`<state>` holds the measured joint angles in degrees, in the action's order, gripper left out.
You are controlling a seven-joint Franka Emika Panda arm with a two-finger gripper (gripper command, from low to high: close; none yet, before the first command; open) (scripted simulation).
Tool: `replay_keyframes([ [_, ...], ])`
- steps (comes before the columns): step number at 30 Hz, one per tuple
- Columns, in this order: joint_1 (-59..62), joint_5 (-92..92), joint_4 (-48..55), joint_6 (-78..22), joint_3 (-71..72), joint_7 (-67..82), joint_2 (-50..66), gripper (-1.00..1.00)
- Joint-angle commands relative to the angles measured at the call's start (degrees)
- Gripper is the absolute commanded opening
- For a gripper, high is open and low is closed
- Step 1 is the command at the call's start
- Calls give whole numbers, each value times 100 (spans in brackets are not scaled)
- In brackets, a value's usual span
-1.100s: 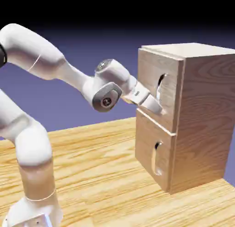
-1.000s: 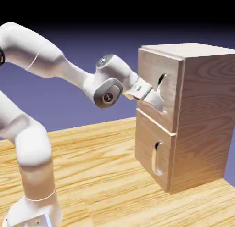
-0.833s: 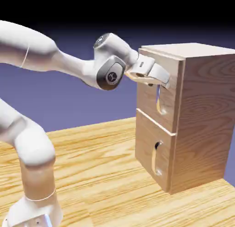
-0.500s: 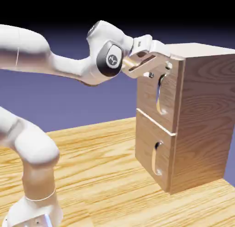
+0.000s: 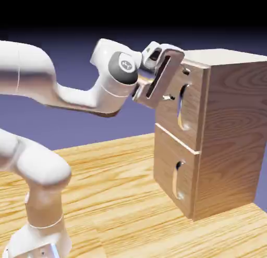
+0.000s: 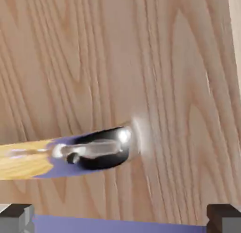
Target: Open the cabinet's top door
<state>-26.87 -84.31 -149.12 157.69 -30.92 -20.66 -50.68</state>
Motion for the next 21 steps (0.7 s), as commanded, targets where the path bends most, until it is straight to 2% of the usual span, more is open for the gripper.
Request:
replay_keyframes([
  [1, -58, -250, -13, -15, -65, 92, -39, 0],
  [21, -1225, -5233, -262, -312, -1358, 1920, -812, 0],
])
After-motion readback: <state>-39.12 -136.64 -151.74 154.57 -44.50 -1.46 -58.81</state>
